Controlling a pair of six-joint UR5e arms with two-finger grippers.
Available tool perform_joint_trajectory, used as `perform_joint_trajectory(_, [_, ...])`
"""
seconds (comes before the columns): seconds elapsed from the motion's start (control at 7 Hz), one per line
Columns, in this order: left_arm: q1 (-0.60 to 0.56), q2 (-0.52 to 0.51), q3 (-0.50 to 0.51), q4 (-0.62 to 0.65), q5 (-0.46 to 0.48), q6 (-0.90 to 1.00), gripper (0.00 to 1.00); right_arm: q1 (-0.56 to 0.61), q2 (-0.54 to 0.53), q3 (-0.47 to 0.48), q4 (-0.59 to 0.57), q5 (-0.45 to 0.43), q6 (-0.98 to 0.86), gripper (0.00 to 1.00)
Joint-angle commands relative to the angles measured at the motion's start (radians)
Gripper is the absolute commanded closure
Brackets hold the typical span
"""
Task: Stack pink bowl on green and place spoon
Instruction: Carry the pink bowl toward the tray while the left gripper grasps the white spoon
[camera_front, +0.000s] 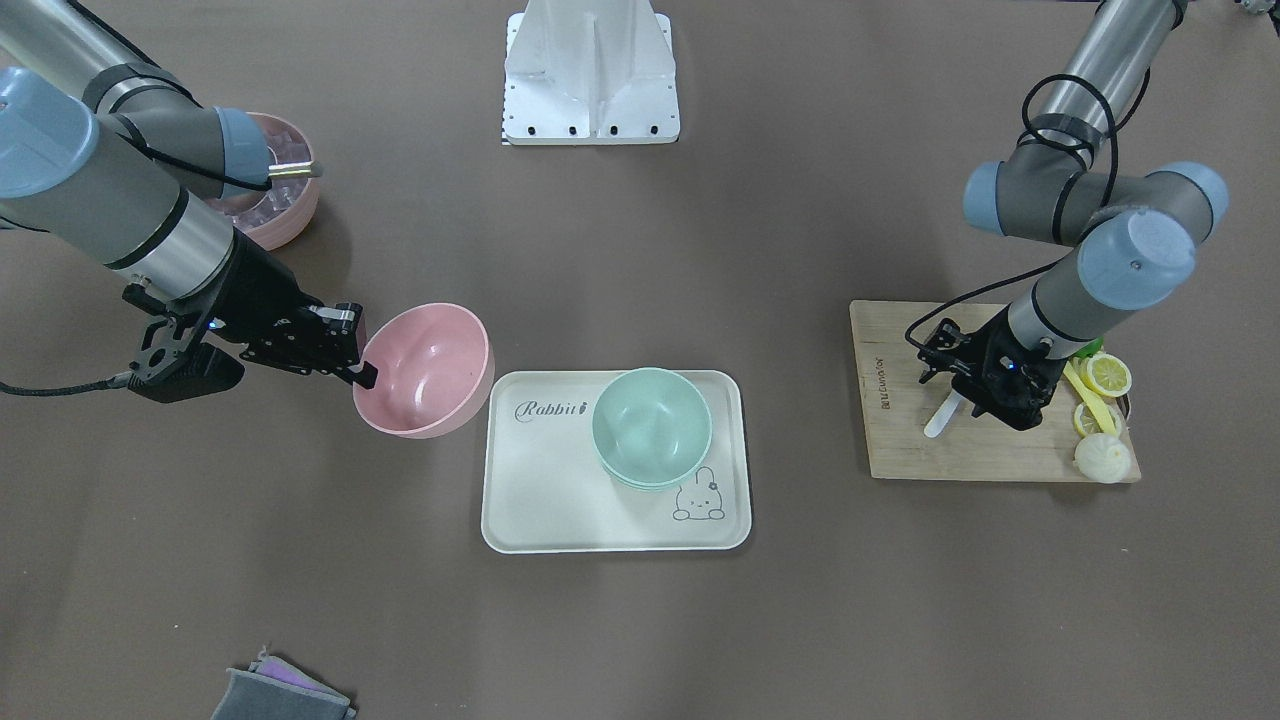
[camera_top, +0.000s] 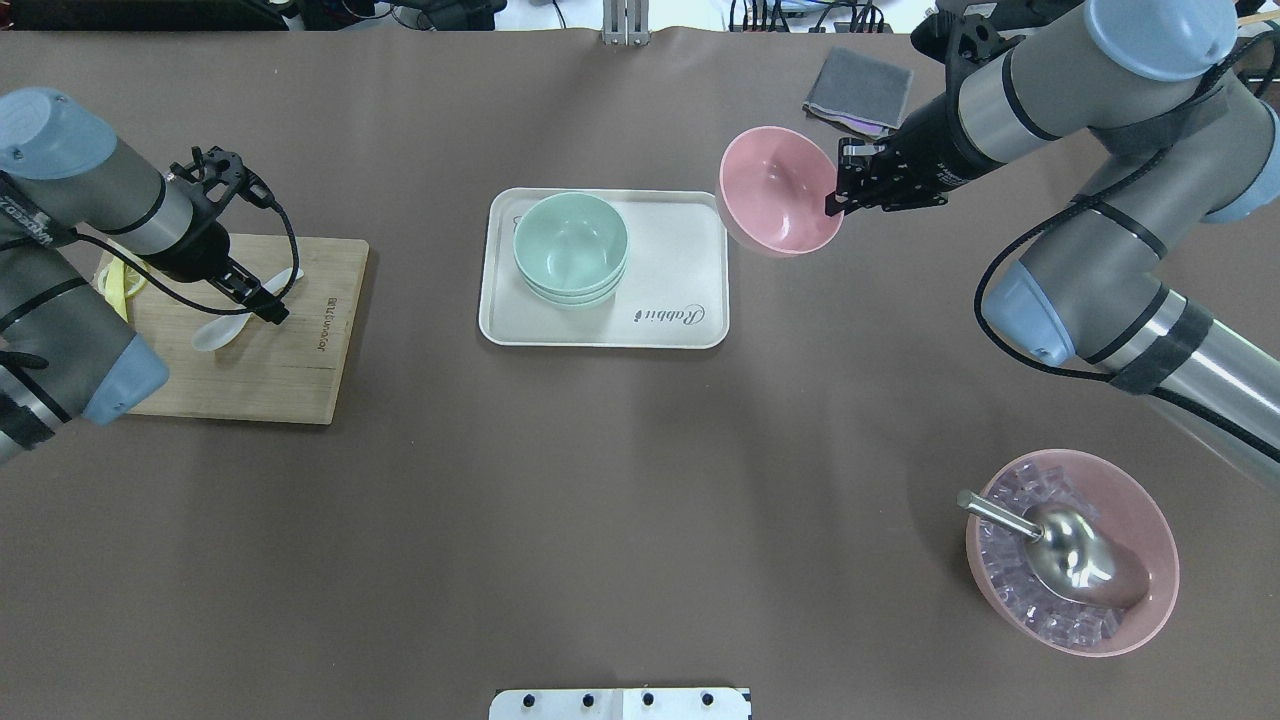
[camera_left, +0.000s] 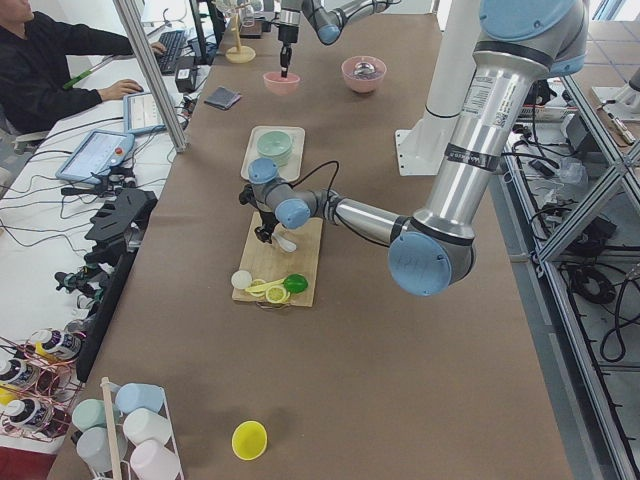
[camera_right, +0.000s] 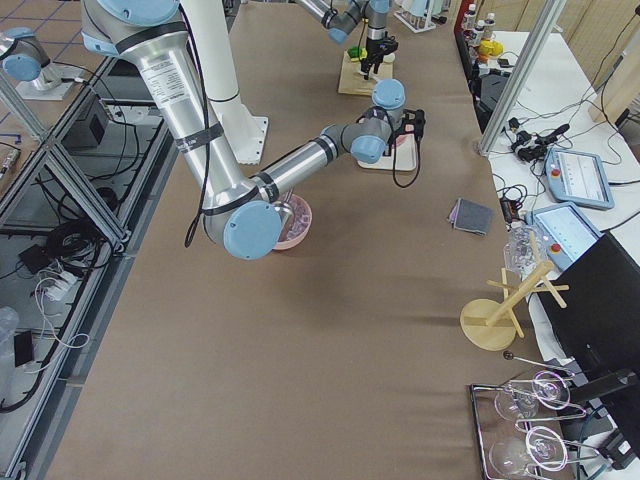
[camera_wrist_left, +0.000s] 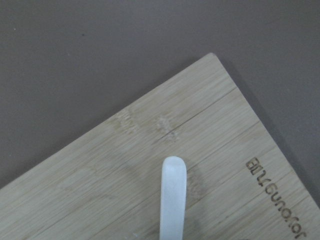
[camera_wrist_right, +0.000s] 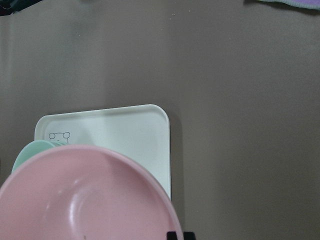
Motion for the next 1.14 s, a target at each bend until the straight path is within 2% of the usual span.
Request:
perform_joint_trajectory(0.0, [0.001, -0.007, 0.003, 0.000, 0.000, 0.001, 0.52, 0.000, 0.003, -0.001, 0.000, 0.000, 0.000, 1.00])
perform_joint_trajectory(0.29, [0.001, -0.023, 0.018, 0.002, 0.000, 0.001, 0.79, 0.000, 0.003, 0.001, 0.000, 0.000, 0.001, 1.00])
perform_joint_trajectory(0.43, [0.001, -0.033, 0.023, 0.002, -0.001, 0.001, 1.00, 0.002, 0.003, 0.004, 0.002, 0.000, 0.001, 1.00])
perform_joint_trajectory(0.86, [-0.034, -0.033, -0.006, 0.011, -0.018, 0.005, 1.00, 0.000, 0.034, 0.007, 0.000, 0.000, 0.011, 1.00])
perform_joint_trajectory(1.0, [-0.068, -0.033, -0.014, 0.017, -0.070, -0.003, 1.00, -0.002, 0.055, 0.002, 0.000, -0.001, 0.026, 1.00])
